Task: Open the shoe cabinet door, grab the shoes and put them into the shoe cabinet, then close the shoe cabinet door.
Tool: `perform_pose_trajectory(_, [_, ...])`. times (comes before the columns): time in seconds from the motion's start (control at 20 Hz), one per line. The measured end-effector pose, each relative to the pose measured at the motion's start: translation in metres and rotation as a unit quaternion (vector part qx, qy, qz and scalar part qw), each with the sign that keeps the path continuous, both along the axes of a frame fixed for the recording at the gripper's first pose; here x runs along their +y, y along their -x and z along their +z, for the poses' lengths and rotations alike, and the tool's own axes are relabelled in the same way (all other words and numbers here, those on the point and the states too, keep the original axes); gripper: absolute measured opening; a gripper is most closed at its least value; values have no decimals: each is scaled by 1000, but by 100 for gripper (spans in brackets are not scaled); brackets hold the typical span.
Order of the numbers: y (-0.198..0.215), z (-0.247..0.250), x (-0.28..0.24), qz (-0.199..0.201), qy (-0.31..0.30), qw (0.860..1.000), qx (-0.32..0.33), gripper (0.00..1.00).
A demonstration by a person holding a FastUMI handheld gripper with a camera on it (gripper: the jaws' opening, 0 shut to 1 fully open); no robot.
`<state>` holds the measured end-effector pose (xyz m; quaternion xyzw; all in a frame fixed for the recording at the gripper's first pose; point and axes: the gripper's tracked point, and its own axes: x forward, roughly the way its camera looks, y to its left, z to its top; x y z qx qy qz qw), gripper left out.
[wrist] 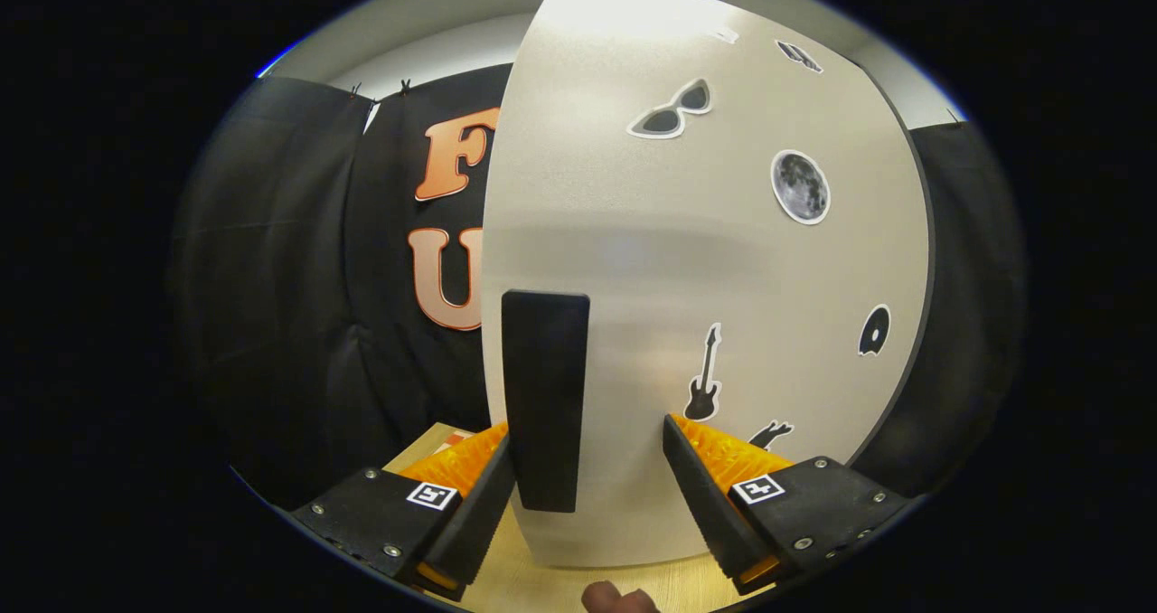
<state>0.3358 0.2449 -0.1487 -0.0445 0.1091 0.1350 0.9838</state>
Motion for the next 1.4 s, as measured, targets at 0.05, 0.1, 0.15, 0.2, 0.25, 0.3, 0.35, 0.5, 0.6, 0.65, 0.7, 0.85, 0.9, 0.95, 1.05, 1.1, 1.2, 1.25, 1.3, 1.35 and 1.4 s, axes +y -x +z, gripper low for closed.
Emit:
perform_pose_trajectory(0.05, [-2,0,0,-5,-1,1000,-1,95])
perform_pose_trajectory(0.1, [-3,0,1,-10,-2,1000,-2,95])
perform_pose_trajectory(0.15, [-5,0,0,-15,-3,1000,-3,95])
perform_pose_trajectory(0.2, [-7,0,1,-19,-4,1000,-4,95])
perform_pose_trajectory(0.25, [-8,0,1,-23,-3,1000,-6,95])
perform_pose_trajectory(0.3, [-9,0,2,-27,-2,1000,-6,95])
perform_pose_trajectory(0.35, [-9,0,3,-31,-2,999,-7,95])
perform_pose_trajectory(0.5, [-11,0,4,-41,-3,999,-9,95])
perform_pose_trajectory(0.6, [-13,0,4,-45,-3,999,-10,95])
perform_pose_trajectory(0.65, [-14,0,5,-46,-2,999,-12,95])
perform_pose_trajectory(0.7, [-14,0,5,-48,0,999,-13,95])
perform_pose_trajectory(0.85, [-15,-1,6,-59,1,998,-18,95])
perform_pose_trajectory(0.9, [-16,-2,6,-61,6,998,-19,96])
perform_pose_trajectory(0.95, [-15,-2,7,-59,11,998,-20,95])
perform_pose_trajectory(1.05, [-9,0,9,-53,12,998,-17,96])
perform_pose_trajectory(1.1, [-2,4,8,-51,9,998,-21,96])
perform_pose_trajectory(1.2, [18,11,3,-52,13,998,-27,95])
perform_pose_trajectory(1.25, [29,12,-1,-56,15,998,-30,96])
perform_pose_trajectory(1.3, [41,12,-5,-58,17,998,-32,96])
perform_pose_trajectory(1.35, [53,10,-9,-56,19,998,-29,95])
perform_pose_trajectory(1.4, [67,8,-13,-53,19,998,-23,95])
